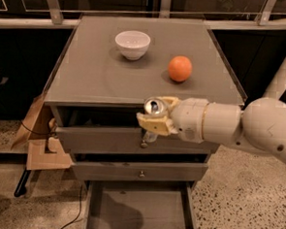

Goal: Pick redbull can from bottom drawer and place on counter

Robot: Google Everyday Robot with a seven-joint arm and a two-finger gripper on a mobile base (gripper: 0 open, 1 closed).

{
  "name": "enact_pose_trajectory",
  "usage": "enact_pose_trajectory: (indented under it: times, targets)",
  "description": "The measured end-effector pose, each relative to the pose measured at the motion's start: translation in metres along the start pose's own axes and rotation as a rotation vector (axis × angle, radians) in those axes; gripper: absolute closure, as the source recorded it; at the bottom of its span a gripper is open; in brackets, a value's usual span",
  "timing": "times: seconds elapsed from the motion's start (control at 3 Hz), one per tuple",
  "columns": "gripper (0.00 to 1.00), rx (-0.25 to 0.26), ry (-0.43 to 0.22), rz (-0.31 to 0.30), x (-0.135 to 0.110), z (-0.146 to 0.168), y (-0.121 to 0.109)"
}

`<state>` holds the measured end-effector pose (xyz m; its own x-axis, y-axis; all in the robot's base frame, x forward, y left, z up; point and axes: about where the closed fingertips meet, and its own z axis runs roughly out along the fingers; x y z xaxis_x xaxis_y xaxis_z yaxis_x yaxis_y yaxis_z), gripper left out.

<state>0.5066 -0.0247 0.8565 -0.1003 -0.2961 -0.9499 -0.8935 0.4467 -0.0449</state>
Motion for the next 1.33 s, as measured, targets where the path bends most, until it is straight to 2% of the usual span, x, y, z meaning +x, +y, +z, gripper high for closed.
enact_pose_trajectory:
  times: [0.33, 0.67, 1.0, 1.33]
  targets:
    - [1.00, -0.003, 0.002, 0.001, 0.001, 0.001, 0.001]
    - [1.00, 0.016, 0.012, 0.020, -0.016, -0.001, -0.004]
    - [1.00, 0.031, 0.034, 0.062, -0.046, -0.007, -0.016]
    - [1.00, 0.047, 0.044, 0.087, -0.080, -0.008, -0.039]
